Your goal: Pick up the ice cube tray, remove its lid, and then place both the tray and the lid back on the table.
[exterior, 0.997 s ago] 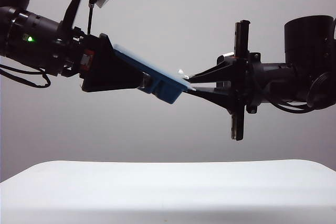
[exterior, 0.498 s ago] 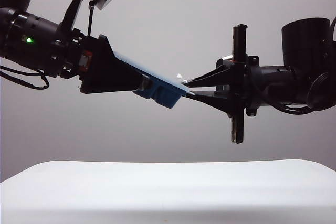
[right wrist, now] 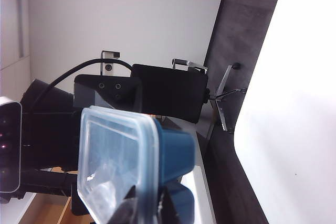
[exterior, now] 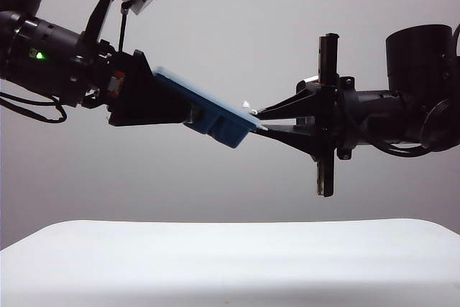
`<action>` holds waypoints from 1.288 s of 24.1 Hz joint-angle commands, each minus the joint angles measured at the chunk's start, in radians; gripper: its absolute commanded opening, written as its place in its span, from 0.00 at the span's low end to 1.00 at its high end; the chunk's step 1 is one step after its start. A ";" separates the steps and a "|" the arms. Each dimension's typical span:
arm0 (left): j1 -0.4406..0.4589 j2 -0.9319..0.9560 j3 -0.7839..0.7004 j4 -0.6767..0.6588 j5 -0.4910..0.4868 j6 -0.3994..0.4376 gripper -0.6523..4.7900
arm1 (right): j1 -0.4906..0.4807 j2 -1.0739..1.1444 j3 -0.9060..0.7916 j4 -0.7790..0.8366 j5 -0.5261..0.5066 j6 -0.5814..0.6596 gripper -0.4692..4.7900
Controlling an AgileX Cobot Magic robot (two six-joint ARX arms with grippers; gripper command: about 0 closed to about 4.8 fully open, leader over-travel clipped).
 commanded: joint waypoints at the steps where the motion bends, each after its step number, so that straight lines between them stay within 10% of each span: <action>1: -0.001 -0.002 0.003 0.010 0.011 0.000 0.61 | 0.002 -0.004 0.002 0.016 -0.004 -0.008 0.08; 11: -0.001 -0.002 0.003 0.030 -0.020 -0.003 0.61 | -0.056 -0.005 0.000 0.080 0.025 -0.036 0.49; 31: 0.000 -0.002 0.003 0.095 -0.079 0.001 0.61 | -0.054 -0.008 0.000 0.107 -0.078 0.080 0.36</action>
